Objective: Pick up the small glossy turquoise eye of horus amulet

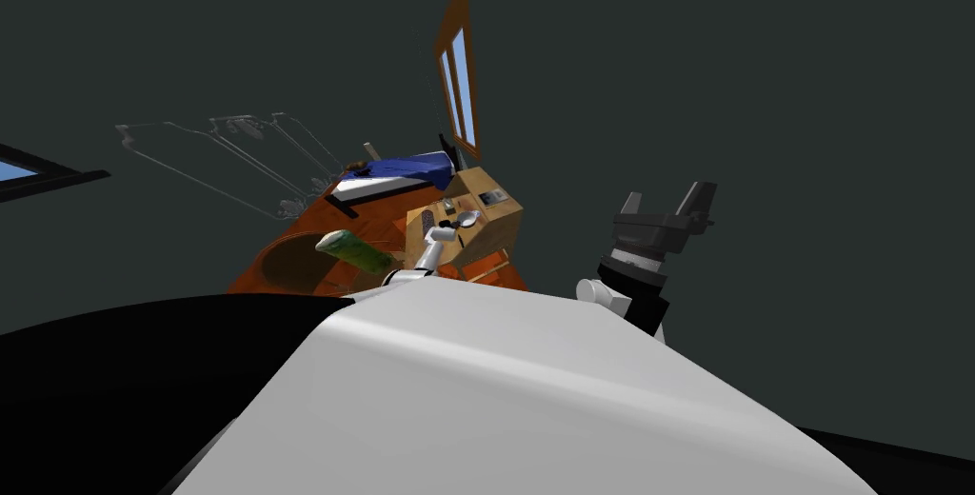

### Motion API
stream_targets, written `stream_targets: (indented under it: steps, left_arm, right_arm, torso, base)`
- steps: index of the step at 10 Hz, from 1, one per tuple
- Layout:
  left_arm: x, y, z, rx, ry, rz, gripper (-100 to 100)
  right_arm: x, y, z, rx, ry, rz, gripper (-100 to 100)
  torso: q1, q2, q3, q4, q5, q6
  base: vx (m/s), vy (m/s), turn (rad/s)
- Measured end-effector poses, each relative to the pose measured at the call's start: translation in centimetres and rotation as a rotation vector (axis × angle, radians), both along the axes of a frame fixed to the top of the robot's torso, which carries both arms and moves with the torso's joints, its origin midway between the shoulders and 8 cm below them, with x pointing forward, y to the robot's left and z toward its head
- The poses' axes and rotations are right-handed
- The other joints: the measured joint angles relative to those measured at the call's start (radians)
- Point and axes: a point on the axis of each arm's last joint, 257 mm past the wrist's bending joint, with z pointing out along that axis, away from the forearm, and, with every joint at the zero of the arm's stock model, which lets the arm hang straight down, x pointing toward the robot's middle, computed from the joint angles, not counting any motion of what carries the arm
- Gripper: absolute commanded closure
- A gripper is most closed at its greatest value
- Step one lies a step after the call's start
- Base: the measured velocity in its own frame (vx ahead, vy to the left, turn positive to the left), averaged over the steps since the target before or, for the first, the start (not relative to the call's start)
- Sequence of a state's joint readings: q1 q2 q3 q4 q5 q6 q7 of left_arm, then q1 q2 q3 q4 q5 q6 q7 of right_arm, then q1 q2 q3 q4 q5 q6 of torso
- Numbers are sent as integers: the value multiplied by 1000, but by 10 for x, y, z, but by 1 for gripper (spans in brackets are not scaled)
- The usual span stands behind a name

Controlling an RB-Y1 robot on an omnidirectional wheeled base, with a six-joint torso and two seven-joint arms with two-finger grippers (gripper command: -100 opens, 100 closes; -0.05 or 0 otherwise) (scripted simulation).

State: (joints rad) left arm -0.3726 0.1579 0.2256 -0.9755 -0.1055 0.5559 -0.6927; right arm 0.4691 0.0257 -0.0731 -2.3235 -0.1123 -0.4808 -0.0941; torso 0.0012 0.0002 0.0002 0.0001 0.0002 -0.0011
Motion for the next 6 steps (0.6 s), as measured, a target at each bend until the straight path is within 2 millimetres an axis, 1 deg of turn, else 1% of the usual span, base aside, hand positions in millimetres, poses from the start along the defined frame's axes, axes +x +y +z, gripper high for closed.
stream_targets:
  steps: [2,3,4,5,6]
  left_arm:
    - [-6,-3,-17,7,71,-10,-100]
    - [-13,-5,-25,10,104,-15,-100]
    - [-18,-6,-34,14,143,-20,-100]
    - [-22,-7,-40,21,185,-30,-100]
    - [-29,-9,-45,23,221,-37,-100]
  right_arm:
    - [0,0,0,0,0,0,0]
    - [0,0,0,0,0,0,0]
    - [0,0,0,0,0,0,0]
    - [0,0,0,0,0,0,0]
    - [0,0,0,0,0,0,0]
  torso:
    - [0,0,0,0,0,0]
    - [0,0,0,0,0,-1]
    - [0,0,0,0,0,0]
    - [0,0,0,0,0,0]
    - [0,0,0,0,0,-1]
  base:
    - [-16,18,-90]
    - [-14,18,-115]
    - [-25,27,-201]
    - [-20,23,-60]
    - [-8,8,28]
